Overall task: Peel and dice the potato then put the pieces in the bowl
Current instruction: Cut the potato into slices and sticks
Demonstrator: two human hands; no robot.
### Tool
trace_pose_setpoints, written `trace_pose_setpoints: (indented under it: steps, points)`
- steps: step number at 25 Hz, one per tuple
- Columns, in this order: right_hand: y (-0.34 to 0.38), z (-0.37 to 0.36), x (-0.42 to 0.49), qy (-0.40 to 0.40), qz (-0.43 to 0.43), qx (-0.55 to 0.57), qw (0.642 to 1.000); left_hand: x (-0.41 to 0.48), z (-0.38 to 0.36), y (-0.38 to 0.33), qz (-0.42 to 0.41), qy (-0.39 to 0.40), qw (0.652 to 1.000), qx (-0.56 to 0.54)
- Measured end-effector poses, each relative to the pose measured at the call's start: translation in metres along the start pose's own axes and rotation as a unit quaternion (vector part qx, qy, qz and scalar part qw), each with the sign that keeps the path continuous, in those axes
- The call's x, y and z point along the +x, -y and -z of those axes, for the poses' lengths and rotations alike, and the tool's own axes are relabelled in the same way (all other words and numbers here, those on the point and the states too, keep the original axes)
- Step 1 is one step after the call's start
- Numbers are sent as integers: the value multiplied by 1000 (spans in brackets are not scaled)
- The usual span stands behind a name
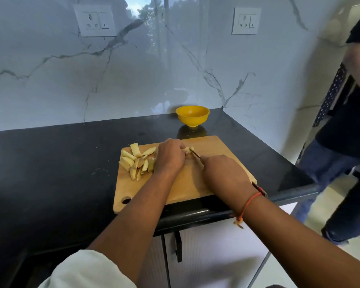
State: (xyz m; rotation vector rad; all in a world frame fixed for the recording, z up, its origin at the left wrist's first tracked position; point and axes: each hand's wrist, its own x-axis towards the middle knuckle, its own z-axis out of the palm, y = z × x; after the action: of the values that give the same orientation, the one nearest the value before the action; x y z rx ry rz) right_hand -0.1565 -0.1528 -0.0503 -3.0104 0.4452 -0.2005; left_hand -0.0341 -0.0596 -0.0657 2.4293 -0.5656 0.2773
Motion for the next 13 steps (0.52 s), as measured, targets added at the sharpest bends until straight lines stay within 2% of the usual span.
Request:
trace_pose_setpoints:
  steps: [3,8,13]
  points:
    - [-10,6,-13,-13,32,-9,999,-2,2,0,-2,2,1000,-3]
    - [-20,10,-10,-53,-9,77,996,-4,5,2,-18,29,999,33]
    - [-13,1,3,-66,-3,139,988,-10,1,6,-18,-15,1000,12]
